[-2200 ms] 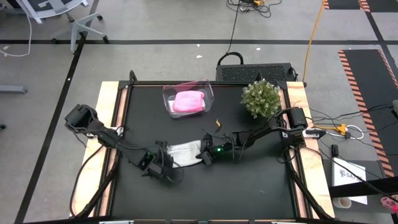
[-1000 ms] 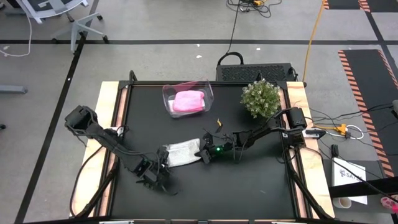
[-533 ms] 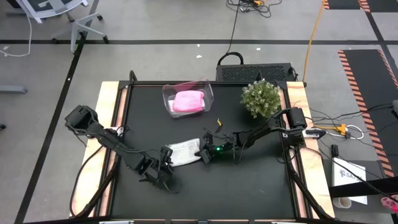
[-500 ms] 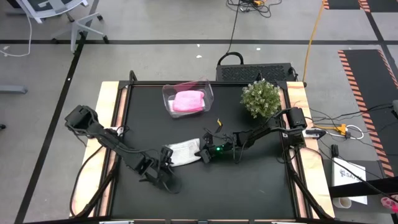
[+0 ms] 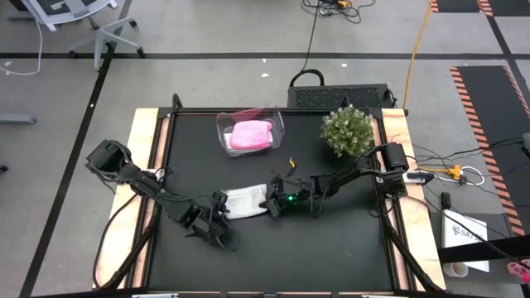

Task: Fold microfiber towels
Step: Put the folded gray towel into the transparent bin

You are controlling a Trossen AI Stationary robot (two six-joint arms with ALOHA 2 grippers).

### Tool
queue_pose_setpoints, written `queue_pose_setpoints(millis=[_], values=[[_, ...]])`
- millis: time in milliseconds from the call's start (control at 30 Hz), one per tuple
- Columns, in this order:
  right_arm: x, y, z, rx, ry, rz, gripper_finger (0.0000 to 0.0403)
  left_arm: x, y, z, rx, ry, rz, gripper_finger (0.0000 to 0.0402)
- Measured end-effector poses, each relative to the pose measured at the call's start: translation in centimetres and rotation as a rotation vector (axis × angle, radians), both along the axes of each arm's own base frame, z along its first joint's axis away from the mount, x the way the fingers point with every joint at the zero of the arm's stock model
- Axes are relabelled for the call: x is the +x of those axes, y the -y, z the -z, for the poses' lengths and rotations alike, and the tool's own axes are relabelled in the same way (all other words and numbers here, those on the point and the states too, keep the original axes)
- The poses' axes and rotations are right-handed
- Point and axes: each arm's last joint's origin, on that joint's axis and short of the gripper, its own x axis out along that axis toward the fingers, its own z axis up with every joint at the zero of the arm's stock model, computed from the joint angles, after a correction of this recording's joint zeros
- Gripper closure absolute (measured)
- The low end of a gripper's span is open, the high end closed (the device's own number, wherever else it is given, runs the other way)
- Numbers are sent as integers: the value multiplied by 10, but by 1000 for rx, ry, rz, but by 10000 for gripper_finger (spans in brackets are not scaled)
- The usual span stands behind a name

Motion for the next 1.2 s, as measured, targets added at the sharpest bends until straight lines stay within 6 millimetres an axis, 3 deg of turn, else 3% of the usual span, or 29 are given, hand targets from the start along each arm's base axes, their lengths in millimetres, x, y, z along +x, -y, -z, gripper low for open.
queue_pose_setpoints(millis=[200, 400, 500, 633, 733, 1033, 1200], values=[[0, 0, 0, 0, 3, 0, 390, -3, -7, 5, 36, 19, -63, 229], [0, 0, 0, 1, 3, 0, 390, -2, -18, 10, -32, 58, -266, 237], [0, 0, 0, 1, 4, 0, 390, -1, -21, 10, -59, 79, -335, 279], [0, 0, -1, 10, 4, 5, 390, 2, -22, 9, -82, 95, -359, 372], [1, 0, -2, 13, 17, 6, 390, 4, -23, 8, -97, 116, -370, 382], [1, 0, -12, 16, 72, 6, 397, 22, -18, -14, -61, 179, -354, 389], [0, 3, -47, -24, 181, 29, 399, 31, -16, -40, 34, 155, -370, 389]])
